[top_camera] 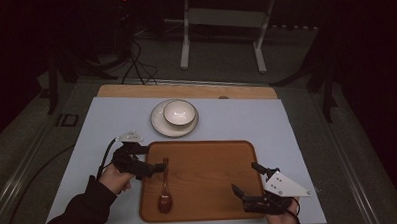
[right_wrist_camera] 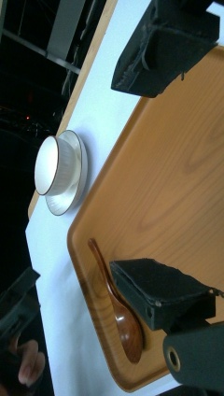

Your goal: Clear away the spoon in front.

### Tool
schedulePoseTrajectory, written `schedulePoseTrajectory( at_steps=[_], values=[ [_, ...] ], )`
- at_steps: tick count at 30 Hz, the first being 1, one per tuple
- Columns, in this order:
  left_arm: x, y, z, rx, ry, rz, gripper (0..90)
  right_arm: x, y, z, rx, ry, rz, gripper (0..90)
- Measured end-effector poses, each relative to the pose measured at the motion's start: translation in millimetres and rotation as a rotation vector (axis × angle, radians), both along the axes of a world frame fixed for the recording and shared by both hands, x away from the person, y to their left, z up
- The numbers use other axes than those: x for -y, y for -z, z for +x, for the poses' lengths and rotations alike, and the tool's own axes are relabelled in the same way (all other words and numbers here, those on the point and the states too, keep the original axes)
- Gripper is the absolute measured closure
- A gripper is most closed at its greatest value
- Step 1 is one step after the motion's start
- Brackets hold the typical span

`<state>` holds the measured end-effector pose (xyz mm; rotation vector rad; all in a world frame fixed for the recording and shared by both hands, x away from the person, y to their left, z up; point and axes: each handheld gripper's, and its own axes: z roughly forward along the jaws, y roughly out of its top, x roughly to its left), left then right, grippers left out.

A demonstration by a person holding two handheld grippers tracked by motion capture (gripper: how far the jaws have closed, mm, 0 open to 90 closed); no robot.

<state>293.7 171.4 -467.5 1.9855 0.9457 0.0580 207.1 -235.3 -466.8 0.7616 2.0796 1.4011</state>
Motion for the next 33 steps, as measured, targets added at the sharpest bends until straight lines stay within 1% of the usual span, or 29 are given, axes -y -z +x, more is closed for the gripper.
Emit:
schedulePoseTrajectory(
  at_steps=[2,3,5,7,8,9,13,17,19,21,22,23,26,29,31,33],
  values=[
    [-0.2,-0.9,-5.2,0.004,0.003,0.003,0.4,0.0,0.3,0.3,-0.002,0.000,0.000,11.8],
    [-0.2,-1.6,-7.9,0.014,0.005,0.009,0.3,-0.1,0.5,0.3,-0.002,-0.001,-0.001,11.8],
    [0.4,-2.9,-13.7,0.023,0.005,-0.002,0.3,-0.4,0.7,0.4,-0.004,0.000,-0.001,11.8],
    [1.2,-4.2,-19.0,0.033,0.016,-0.003,0.3,-0.7,0.5,0.2,-0.001,-0.001,-0.002,11.8],
    [1.8,-4.9,-23.6,0.046,0.022,0.003,0.4,-0.7,0.5,0.2,0.000,0.000,-0.001,11.8],
    [2.0,-5.0,-25.9,0.047,0.030,0.005,0.4,-0.6,0.7,0.2,-0.002,0.000,-0.001,11.8],
    [1.7,-4.1,-33.3,0.054,0.045,-0.007,0.4,-0.7,1.2,1.1,-0.006,0.001,-0.002,11.8],
    [0.8,-2.7,-40.7,0.082,0.050,-0.003,0.4,-2.2,1.7,1.6,-0.007,-0.002,-0.004,11.8],
    [-0.2,-1.6,-44.5,0.090,0.051,-0.001,0.4,-2.9,1.9,1.5,-0.008,-0.003,-0.007,11.8],
    [-0.2,-1.6,-44.5,0.090,0.051,-0.001,0.4,-2.9,1.9,1.5,-0.008,-0.003,-0.006,11.8],
    [-2.9,-0.3,-49.7,0.120,0.027,-0.008,0.3,-2.5,1.6,1.4,-0.006,-0.001,-0.005,11.8],
    [-4.2,0.1,-51.4,0.135,0.017,-0.011,0.4,-2.4,1.7,1.5,-0.006,0.000,-0.005,11.8],
    [-8.3,2.3,-54.2,0.142,0.002,-0.029,0.4,-2.4,1.9,1.6,-0.006,0.001,-0.009,11.8],
    [-11.5,6.1,-56.0,0.135,-0.001,-0.053,0.4,-3.0,2.1,1.7,-0.006,0.000,-0.011,11.8],
    [-12.0,9.4,-57.6,0.126,0.002,-0.060,0.4,-3.3,2.2,1.7,-0.006,-0.002,-0.013,11.8],
    [-11.9,13.0,-59.5,0.130,0.001,-0.053,0.4,-3.1,2.2,1.3,-0.006,-0.001,-0.015,11.8]
  ],
)
